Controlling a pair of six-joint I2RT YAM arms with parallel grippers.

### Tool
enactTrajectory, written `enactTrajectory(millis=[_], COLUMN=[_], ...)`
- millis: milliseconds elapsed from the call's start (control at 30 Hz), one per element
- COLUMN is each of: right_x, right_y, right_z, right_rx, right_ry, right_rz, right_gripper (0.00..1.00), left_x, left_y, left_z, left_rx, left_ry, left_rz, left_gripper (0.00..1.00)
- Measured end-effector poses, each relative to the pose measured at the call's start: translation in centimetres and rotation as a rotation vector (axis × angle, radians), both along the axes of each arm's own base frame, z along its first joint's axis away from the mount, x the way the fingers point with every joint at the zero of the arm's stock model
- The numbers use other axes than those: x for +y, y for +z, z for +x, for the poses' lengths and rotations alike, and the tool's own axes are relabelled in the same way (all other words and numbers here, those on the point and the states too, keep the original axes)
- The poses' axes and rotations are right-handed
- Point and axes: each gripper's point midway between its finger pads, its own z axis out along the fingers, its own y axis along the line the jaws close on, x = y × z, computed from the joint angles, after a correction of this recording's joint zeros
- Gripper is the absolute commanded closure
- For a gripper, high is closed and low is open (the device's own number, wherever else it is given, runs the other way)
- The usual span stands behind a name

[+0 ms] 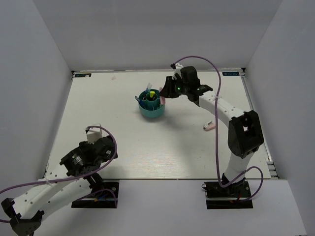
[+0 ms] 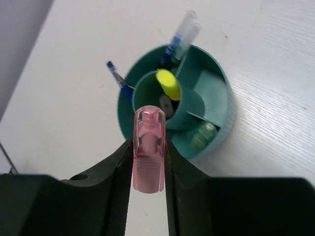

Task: Sort the stationery into containers
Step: Place the stationery in the storage box.

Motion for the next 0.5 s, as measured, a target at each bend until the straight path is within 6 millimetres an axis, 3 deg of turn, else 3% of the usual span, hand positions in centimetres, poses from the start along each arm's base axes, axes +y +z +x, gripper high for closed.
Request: enactTrajectory(millis=[267,500], right_x=[2.6,3.2], right_y=[-0.1,-0.6], right_z=[-0.5,-1.6], right_rx=[-0.022,-0.084], right_ry=[0.088,0.159], right_rz=[0.202,0.332], right_gripper=[1.00,1.00], left_x=[-0.4,-0.4], left_y=[0.2,0.1], left_z=[0.4,0.4], left_rx=[-0.008,-0.002], left_ry=[-0.001,-0.001], left_rz=[-0.008,-0.002], left_gripper=[0.00,0.00])
